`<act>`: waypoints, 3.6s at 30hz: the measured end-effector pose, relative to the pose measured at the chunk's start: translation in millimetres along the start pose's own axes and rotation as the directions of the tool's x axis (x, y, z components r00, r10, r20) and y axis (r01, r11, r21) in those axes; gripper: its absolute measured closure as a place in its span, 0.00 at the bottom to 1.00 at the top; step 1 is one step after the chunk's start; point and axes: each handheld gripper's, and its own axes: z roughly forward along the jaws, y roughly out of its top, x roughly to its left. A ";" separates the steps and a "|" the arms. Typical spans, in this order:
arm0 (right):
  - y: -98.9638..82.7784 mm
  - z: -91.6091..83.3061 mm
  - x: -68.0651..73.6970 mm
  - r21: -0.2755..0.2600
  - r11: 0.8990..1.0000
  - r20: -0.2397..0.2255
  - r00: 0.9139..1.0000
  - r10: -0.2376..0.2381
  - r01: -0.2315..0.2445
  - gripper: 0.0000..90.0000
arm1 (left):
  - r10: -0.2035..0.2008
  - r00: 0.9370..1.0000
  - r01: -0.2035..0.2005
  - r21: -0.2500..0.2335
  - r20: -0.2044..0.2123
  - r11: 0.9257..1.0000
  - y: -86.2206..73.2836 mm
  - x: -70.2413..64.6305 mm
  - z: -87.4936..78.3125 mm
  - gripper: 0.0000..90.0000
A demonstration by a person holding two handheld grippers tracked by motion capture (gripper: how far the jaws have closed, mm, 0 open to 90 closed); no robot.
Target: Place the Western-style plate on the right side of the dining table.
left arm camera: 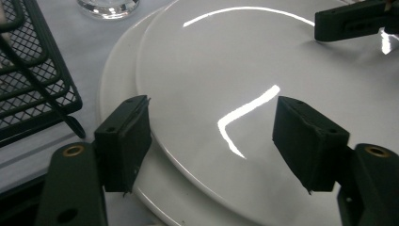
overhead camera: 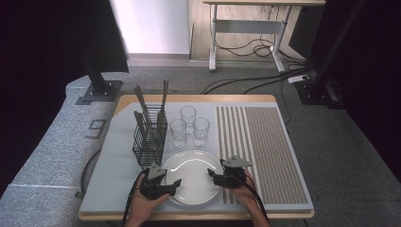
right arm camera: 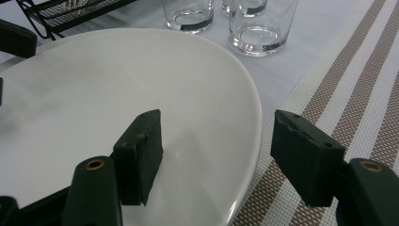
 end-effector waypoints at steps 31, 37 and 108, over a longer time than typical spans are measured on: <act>-0.3 -5.2 -16.0 0.019 0.986 -0.055 0.984 0.168 -0.168 0.67 | 0.006 0.999 -0.006 0.008 -0.032 1.000 -1.7 -5.1 6.2 0.35; 0.4 -9.4 -17.9 -0.030 0.982 -0.033 0.982 0.184 -0.185 0.86 | 0.002 1.000 -0.002 0.005 -0.028 1.000 -1.8 -5.1 6.5 0.35; 0.8 -14.0 -22.3 0.078 0.979 -0.089 0.977 0.195 -0.188 0.55 | -0.017 1.000 0.017 -0.015 0.023 1.000 -4.6 -8.5 13.3 0.38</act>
